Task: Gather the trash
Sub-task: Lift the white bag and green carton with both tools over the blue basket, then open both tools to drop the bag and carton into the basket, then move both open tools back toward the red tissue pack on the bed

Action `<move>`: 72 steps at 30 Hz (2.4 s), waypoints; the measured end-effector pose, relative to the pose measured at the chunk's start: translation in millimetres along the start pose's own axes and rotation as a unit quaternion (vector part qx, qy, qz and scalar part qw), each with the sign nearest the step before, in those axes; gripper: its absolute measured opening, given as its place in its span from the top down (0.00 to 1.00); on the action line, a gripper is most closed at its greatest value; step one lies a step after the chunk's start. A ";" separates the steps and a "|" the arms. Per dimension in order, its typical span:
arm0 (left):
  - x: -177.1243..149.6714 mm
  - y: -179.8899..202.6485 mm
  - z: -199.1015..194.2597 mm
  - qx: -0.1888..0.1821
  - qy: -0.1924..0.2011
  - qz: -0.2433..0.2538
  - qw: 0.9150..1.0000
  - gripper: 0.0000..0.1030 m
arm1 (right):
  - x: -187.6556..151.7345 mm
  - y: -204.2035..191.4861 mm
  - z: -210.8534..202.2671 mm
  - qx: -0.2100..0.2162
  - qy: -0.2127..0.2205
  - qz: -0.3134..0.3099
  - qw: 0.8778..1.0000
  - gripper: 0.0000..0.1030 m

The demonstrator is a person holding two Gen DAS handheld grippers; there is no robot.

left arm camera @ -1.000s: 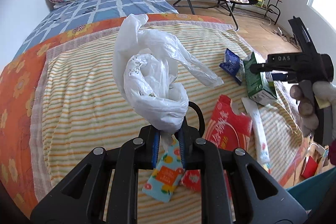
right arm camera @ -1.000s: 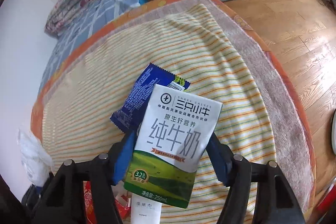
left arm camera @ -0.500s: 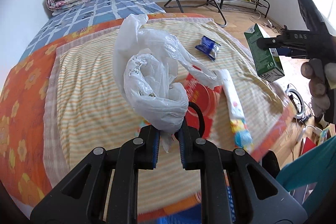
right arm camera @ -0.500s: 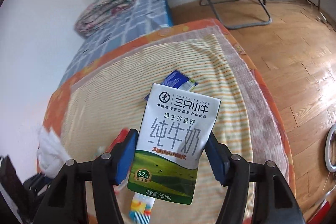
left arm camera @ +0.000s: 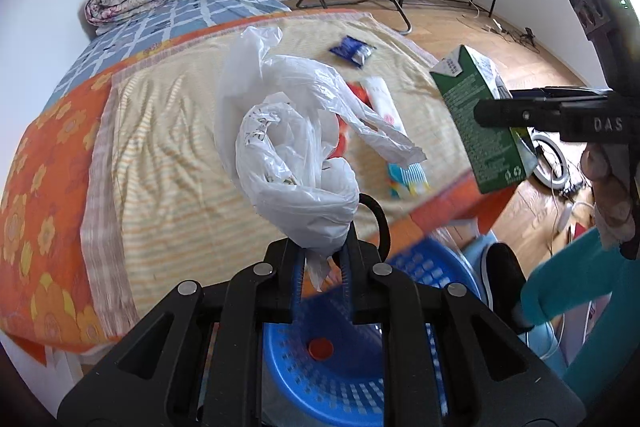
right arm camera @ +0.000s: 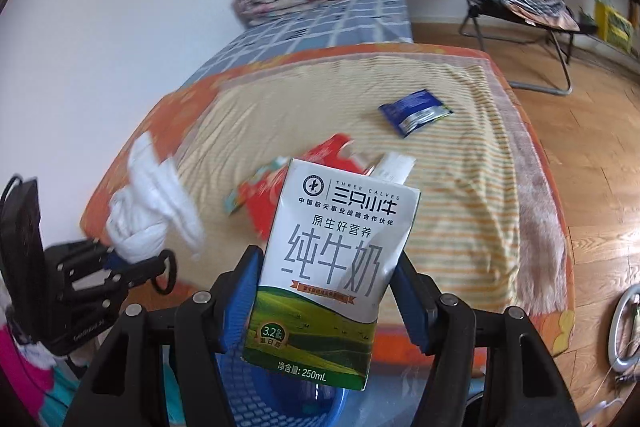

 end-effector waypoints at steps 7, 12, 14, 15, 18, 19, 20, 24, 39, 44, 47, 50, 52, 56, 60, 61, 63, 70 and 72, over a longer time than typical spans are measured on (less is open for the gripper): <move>-39.1 12.4 1.2 -0.004 -0.021 0.000 1.000 0.86 | -48.7 -29.4 1.4 0.013 -0.024 -0.038 0.999 0.36; -65.5 18.6 7.9 -0.009 -0.043 -0.002 0.999 0.86 | -79.1 -42.9 7.5 0.014 -0.041 -0.062 0.997 0.36; -73.6 21.4 10.6 -0.009 -0.050 0.000 0.999 0.86 | -89.7 -47.4 10.5 0.016 -0.048 -0.069 0.996 0.36; -77.5 22.5 12.0 -0.009 -0.053 0.001 0.999 0.86 | -93.7 -49.5 12.1 0.016 -0.051 -0.071 0.996 0.36; -90.0 23.3 17.1 -0.008 -0.064 0.001 0.998 0.86 | -108.4 -53.0 19.4 0.016 -0.066 -0.078 0.995 0.36; -93.9 23.2 19.2 -0.009 -0.069 0.000 0.998 0.86 | -113.0 -54.4 20.7 0.016 -0.069 -0.080 0.994 0.36; -98.8 23.3 21.6 -0.008 -0.076 0.000 0.997 0.86 | -117.4 -55.4 22.5 0.016 -0.072 -0.082 0.994 0.36; -112.6 23.9 29.4 -0.008 -0.094 -0.002 0.996 0.86 | -130.5 -58.2 27.3 0.015 -0.083 -0.090 0.992 0.36; -134.7 20.8 45.0 -0.006 -0.132 -0.011 0.991 0.53 | -151.9 -59.0 45.9 0.013 -0.121 -0.096 0.988 0.29; -132.7 21.2 45.2 -0.003 -0.129 -0.010 0.992 0.51 | -149.0 -56.9 44.6 0.012 -0.117 -0.090 0.989 0.18; -133.0 20.6 46.4 -0.003 -0.131 -0.012 0.991 0.51 | -150.0 -56.6 45.0 0.012 -0.119 -0.088 0.989 0.18; -133.4 20.4 46.4 -0.003 -0.131 -0.012 0.991 0.51 | -150.8 -56.1 45.6 0.012 -0.121 -0.088 0.989 0.18; -133.1 20.4 46.5 -0.003 -0.131 -0.011 0.991 0.51 | -151.1 -56.5 45.5 0.010 -0.120 -0.088 0.989 0.18; -130.8 20.6 46.6 -0.004 -0.129 -0.012 0.992 0.51 | -149.9 -56.1 45.7 0.009 -0.120 -0.087 0.989 0.18; -126.2 20.5 45.7 -0.010 -0.127 -0.018 0.992 0.51 | -146.9 -53.8 44.8 0.007 -0.118 -0.083 0.990 0.18; -123.9 20.5 45.6 -0.012 -0.126 -0.020 0.992 0.51 | -145.9 -53.2 44.5 0.007 -0.117 -0.081 0.990 0.18; -119.4 20.5 45.5 -0.014 -0.124 -0.020 0.992 0.51 | -143.8 -51.1 44.0 0.006 -0.116 -0.076 0.990 0.18; -92.3 16.5 42.5 -0.020 -0.105 -0.020 0.994 0.38 | -120.0 -41.2 36.4 0.012 -0.099 -0.043 0.994 0.18; -83.1 12.6 41.7 -0.021 -0.100 -0.023 0.995 0.38 | -110.6 -36.8 34.8 0.015 -0.095 -0.030 0.995 0.18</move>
Point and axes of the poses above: each gripper's, at about its wrist camera, not at the fingertips, and z roughly the way its jaws point, y to its right, x to its top, the point moved 10 cm from there along z, roughly the way its jaws point, and after that the axes turned 2 degrees about -x, right-handed, at the moved point
